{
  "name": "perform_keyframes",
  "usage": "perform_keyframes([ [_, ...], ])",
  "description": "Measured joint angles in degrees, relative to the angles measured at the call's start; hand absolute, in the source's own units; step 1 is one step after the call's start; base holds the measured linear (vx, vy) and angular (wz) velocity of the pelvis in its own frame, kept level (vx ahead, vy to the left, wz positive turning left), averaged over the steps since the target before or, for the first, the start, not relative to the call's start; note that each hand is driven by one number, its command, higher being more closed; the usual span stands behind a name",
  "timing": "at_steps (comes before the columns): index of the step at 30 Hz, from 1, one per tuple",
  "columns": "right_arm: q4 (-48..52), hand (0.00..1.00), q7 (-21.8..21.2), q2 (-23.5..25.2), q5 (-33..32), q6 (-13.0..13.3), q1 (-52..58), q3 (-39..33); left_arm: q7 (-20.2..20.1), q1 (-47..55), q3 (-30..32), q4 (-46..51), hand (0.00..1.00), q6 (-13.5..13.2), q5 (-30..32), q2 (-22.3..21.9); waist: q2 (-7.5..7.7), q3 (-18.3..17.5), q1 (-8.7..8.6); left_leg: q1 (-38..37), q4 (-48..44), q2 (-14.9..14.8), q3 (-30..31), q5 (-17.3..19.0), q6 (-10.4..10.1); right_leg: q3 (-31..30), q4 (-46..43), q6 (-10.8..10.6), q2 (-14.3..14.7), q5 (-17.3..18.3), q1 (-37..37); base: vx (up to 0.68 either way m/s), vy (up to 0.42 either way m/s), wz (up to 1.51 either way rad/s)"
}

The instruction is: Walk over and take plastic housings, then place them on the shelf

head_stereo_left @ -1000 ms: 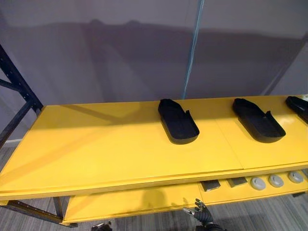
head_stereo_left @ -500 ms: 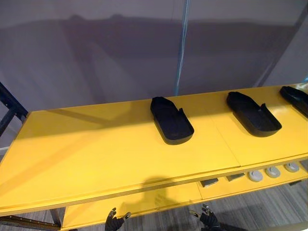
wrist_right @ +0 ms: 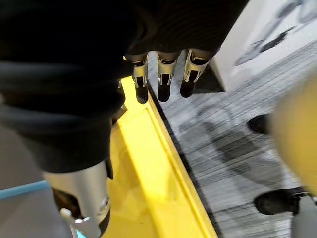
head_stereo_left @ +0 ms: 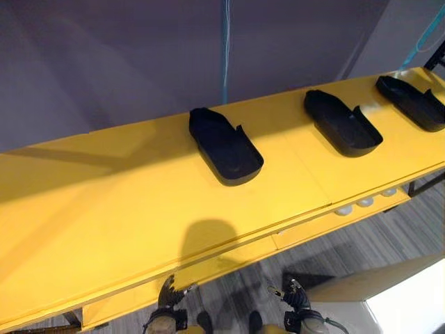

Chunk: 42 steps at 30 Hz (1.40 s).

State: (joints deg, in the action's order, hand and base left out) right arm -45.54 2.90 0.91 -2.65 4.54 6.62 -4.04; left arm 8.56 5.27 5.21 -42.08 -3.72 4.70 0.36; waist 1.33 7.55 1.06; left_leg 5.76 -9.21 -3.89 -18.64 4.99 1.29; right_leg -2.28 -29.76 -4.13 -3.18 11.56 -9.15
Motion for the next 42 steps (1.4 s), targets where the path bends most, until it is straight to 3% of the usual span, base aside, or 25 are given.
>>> perform_keyframes([
  [2, -1.34, 0.0, -0.02, -0.03, 0.02, 0.01, 0.06, 0.02, 0.01, 0.01, 0.01, 0.0, 0.0, 0.02, 0.02, 0.7, 0.91, -0.73, 0.02, 0.95, -0.98, 0.05, 0.67, -0.27, -0.27, 0.08, -4.75, -2.06, -1.49, 1.55, 2.24, -0.04, -0.113, 0.24],
  [4, -3.16, 0.0, 0.02, -0.14, 0.02, 0.0, -1.05, 0.27, 0.15, -0.73, 0.01, -0.02, 0.0, 0.05, 0.0, 1.71, 3.16, -2.16, 0.88, 4.6, -1.58, 0.38, 0.43, -2.27, -0.92, 1.68, 3.97, -3.03, -3.99, 2.31, 4.59, -0.07, -0.255, -0.2],
  [5, -3.51, 0.0, 0.04, -1.3, -0.02, 0.09, -3.26, 0.97, 0.14, -1.31, -0.05, -0.1, 0.0, 0.06, 0.01, 1.91, 3.33, -2.31, 1.56, 7.89, -0.66, 0.05, -0.08, -4.49, -1.83, 2.64, 12.22, -2.92, -3.25, 2.32, 4.55, -0.06, -0.224, -0.46],
  [7, -4.6, 0.0, 0.2, -2.69, -0.03, 0.11, -5.34, 0.75, 0.08, -1.7, -0.84, -0.88, 0.0, 0.16, 0.0, 1.75, 2.76, -1.53, 0.98, 9.16, 0.17, -0.49, -0.08, -5.67, -2.37, 2.6, 17.2, -2.1, -2.5, 2.35, 5.28, -0.11, -0.22, -0.37],
  [8, -5.71, 0.0, 0.48, -3.94, -0.03, 0.03, -5.7, 0.69, 0.01, -2.31, -2.61, -2.02, 0.0, 0.49, 0.01, 1.45, 1.93, -0.93, 0.49, 8.87, 0.21, -1.34, -0.1, -6.59, -2.63, 2.21, 17.57, -1.0, -1.72, 1.73, 5.58, -0.15, -0.204, -0.22],
  [15, -6.75, 0.0, 0.57, -6.07, 0.01, 0.05, -4.8, -0.35, -0.05, -3.3, -3.98, -3.0, 0.0, 0.48, 1.21, 0.89, 0.86, -0.42, -0.64, 3.3, 1.29, -4.43, -2.46, -6.63, -3.56, -4.8, 16.55, 0.92, 1.15, -0.69, 4.58, -0.14, -0.051, -0.74],
  [16, -7.42, 0.0, 0.56, -5.86, 0.02, -0.08, -6.09, -0.3, -0.04, -3.26, -3.82, -2.97, 0.0, 0.5, 1.21, 0.95, 0.61, -0.32, -0.58, 2.01, 1.39, -5.7, -5.44, -6.06, -4.4, -1.04, 15.45, 1.33, 0.93, -1.62, 2.73, -0.21, -0.044, -1.55],
  [17, -7.39, 0.0, 0.59, -5.97, 0.06, -0.05, -7.28, -0.32, 0.02, -3.1, -3.21, -2.97, 0.0, 0.66, 1.18, 0.77, 0.25, 0.23, -0.44, -0.36, 2.08, -6.63, -9.67, -5.5, -4.45, 10.83, 13.04, 4.78, -2.28, -0.35, 1.89, -0.18, -0.045, -1.68],
  [19, -7.39, 0.0, 0.6, -6.15, 0.24, -0.05, -7.84, -0.2, 0.04, -2.79, -3.38, -2.88, 0.0, 0.66, 1.1, 1.09, 0.49, 0.2, -0.24, -3.3, 2.22, -6.02, -14.65, -3.85, -4.53, 29.79, 6.26, 4.2, -10.15, 1.06, 1.5, -0.13, -0.012, -1.42],
  [20, -7.32, 0.0, 0.62, -6.31, 0.51, -0.05, -8.42, -0.2, 0.05, -3.18, -3.38, -2.88, 0.0, 0.69, 1.04, 1.6, 0.18, 0.55, -1.08, -4.15, 0.59, -6.36, -16.01, -2.39, -5.53, 34.04, 5.23, 3.88, -11.32, 1.04, 1.9, -0.2, -0.01, -1.14],
  [21, -7.29, 0.0, 0.65, -6.41, 1.0, -0.07, -8.73, -0.05, 0.05, -3.51, -3.38, -2.92, 0.0, 0.66, 1.04, 2.08, -0.23, 1.14, -2.31, -4.52, -0.55, -6.36, -15.35, -1.15, -6.49, 32.35, 5.76, 4.16, -10.11, 0.49, 1.99, -0.18, -0.026, -1.04],
  [22, -7.3, 0.0, 0.65, -6.4, 1.01, -0.1, -8.73, 0.77, 0.06, -3.48, -3.22, -2.92, 0.0, 0.61, 1.03, 2.28, -0.26, 1.29, -2.06, -5.18, -0.95, -6.64, -14.46, 0.08, -7.73, 29.81, 6.96, 4.43, -8.48, -0.16, 2.02, -0.14, -0.015, -0.96],
  [24, -7.17, 0.0, 0.66, -5.96, 0.94, -0.07, -8.71, 2.02, 0.06, -2.78, -2.2, -3.48, 0.0, 0.61, 0.99, 2.91, -0.81, 1.03, -1.51, -5.96, -3.16, -9.11, -14.23, 1.02, -7.41, 26.5, 9.17, 5.02, -5.09, -0.12, 2.34, -0.07, -0.059, -1.29],
  [27, -6.99, 0.0, 1.35, -5.71, 0.9, -0.09, -6.67, 1.47, -0.01, -3.71, -2.23, -5.4, 0.0, 0.86, 0.96, 2.95, -0.53, 1.71, -2.48, -6.83, -7.66, -13.16, -16.02, 2.47, -8.4, 24.34, 9.72, 6.39, -1.48, -1.22, 2.85, 0.03, -0.118, -0.74],
  [29, -7.07, 0.0, 1.71, -5.51, 0.91, -0.1, -6.57, 1.58, -0.01, -3.31, -2.15, -6.03, 0.0, 0.9, 0.95, 2.83, -0.7, 2.03, -1.9, -6.79, -11.35, -14.48, -12.28, 1.95, -7.99, 20.98, 10.88, 7.42, 0.69, -1.88, 3.4, 0.09, -0.121, -1.03],
  [30, -7.07, 0.0, 1.8, -5.51, 0.91, -0.08, -6.79, 1.94, 0.01, -2.97, -2.15, -6.59, 0.0, 1.03, 0.95, 2.63, -0.74, 2.2, -1.57, -4.79, -16.0, -14.6, -5.17, 3.08, -5.86, 17.9, 11.91, 7.99, 1.77, -2.61, 4.31, 0.08, -0.088, -1.43],
  [31, -7.44, 0.0, 1.84, -5.59, 0.92, -0.07, -6.96, 1.94, 0.04, -2.42, -2.16, -6.58, 0.0, 0.99, 0.91, 1.88, -0.94, 2.31, -1.32, -4.84, -15.8, -10.92, 4.47, 6.15, -7.91, 14.59, 13.08, 7.97, 2.06, -3.45, 5.03, 0.07, -0.035, -1.43],
  [34, -8.32, 0.0, 2.22, -6.18, 1.01, -0.07, -6.56, 1.09, 0.03, -2.24, -2.25, -6.6, 0.0, 0.76, 0.28, 0.87, -2.02, 2.68, -1.47, -4.47, -12.73, -2.91, 17.74, 8.37, -9.04, 8.3, 16.11, 7.33, 2.91, -5.5, 7.14, 0.08, 0.122, -1.21],
  [36, -9.7, 0.0, 2.38, -6.31, 1.05, -0.08, -6.01, 0.67, 0.01, -2.25, -2.27, -6.69, 0.0, 0.51, -0.16, 0.7, -3.13, 2.52, -1.63, -4.55, -9.52, -1.65, 19.47, 7.46, -7.69, 6.02, 16.73, 6.73, 3.95, -5.99, 7.77, 0.07, 0.151, -0.81],
  [37, -10.37, 0.0, 2.56, -6.45, 1.08, -0.08, -5.27, 0.1, -0.01, -2.71, -2.2, -7.69, 0.0, 0.29, -0.15, 0.97, -4.23, 2.65, -1.56, -5.39, -8.26, -1.96, 18.6, 6.0, -4.89, 4.18, 16.66, 6.23, 5.06, -5.98, 7.88, 0.06, 0.217, -0.86],
  [42, -9.42, 0.0, 2.7, -4.77, -0.06, 0.0, -2.64, -3.67, -0.11, -2.92, -2.28, -11.46, 0.0, 0.53, -0.07, 1.81, -3.59, 2.03, -2.22, -8.44, -2.85, -0.27, 14.89, 4.75, -3.48, 1.34, 20.55, 4.21, 3.47, -7.77, 9.46, 0.07, 0.154, -0.34],
])
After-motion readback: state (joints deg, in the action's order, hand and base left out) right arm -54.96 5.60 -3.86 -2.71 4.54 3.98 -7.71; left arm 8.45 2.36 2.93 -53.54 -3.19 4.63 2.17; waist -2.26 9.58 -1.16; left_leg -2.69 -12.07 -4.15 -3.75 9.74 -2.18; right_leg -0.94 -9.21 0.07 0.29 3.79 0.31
